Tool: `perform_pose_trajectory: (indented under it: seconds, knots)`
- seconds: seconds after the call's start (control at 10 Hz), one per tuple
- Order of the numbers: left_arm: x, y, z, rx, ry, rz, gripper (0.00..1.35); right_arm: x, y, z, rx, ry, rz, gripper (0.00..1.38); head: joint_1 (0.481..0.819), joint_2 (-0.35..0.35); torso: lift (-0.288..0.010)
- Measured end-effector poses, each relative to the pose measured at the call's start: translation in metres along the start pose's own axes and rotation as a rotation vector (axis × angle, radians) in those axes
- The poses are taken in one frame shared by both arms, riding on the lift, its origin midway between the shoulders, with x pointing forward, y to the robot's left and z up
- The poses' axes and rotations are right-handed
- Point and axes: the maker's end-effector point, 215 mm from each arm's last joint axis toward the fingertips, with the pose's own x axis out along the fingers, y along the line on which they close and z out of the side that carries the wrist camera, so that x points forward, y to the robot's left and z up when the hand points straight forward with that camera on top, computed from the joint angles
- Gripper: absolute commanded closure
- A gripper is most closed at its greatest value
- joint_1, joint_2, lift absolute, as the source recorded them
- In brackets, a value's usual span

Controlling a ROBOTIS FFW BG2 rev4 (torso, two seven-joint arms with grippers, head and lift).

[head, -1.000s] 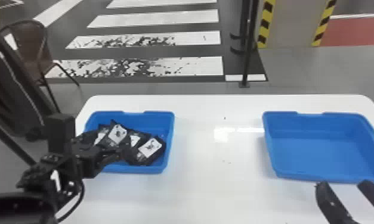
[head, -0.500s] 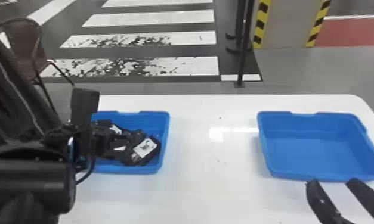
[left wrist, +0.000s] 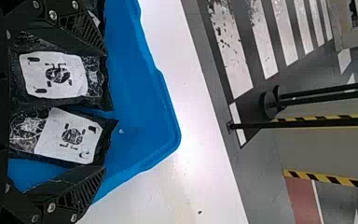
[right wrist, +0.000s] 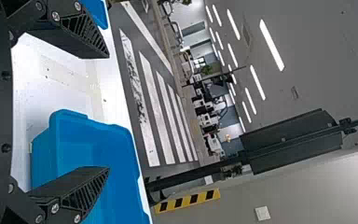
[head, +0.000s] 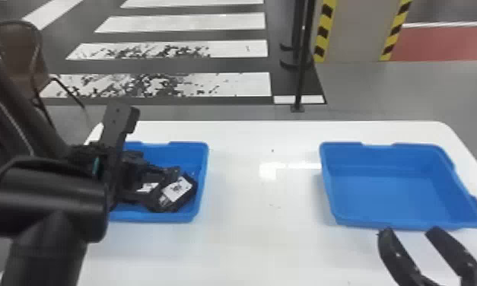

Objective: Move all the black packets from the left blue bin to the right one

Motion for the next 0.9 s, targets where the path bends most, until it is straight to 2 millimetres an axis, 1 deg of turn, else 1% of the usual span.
perform_pose_trajectory:
  seconds: [0.2,0.4,0.5,0.7,0.8,0.9]
  knots:
    - [0.015,-0.005,-0.005,0.041,0.054,-0.020,0.17,0.001,0.000,-0.002,0.008,0.000,0.001,0.17,0.695,0.063,-0.140]
    - [0.028,-0.013,-0.017,0.052,0.086,-0.041,0.17,0.001,0.000,-0.004,0.015,0.002,0.000,0.17,0.695,0.057,-0.140]
    - [0.034,-0.021,-0.022,0.061,0.100,-0.059,0.17,0.001,0.000,-0.004,0.017,0.003,0.000,0.17,0.695,0.053,-0.140]
    - [0.050,-0.041,-0.025,0.111,0.127,-0.108,0.17,0.002,0.001,-0.005,0.021,0.002,0.001,0.17,0.695,0.027,-0.140]
    - [0.055,-0.047,-0.027,0.132,0.144,-0.121,0.17,0.002,0.001,-0.005,0.023,0.002,0.002,0.17,0.695,0.015,-0.140]
    - [0.057,-0.049,-0.031,0.143,0.165,-0.119,0.17,0.002,0.001,-0.006,0.027,0.003,0.002,0.17,0.695,0.014,-0.140]
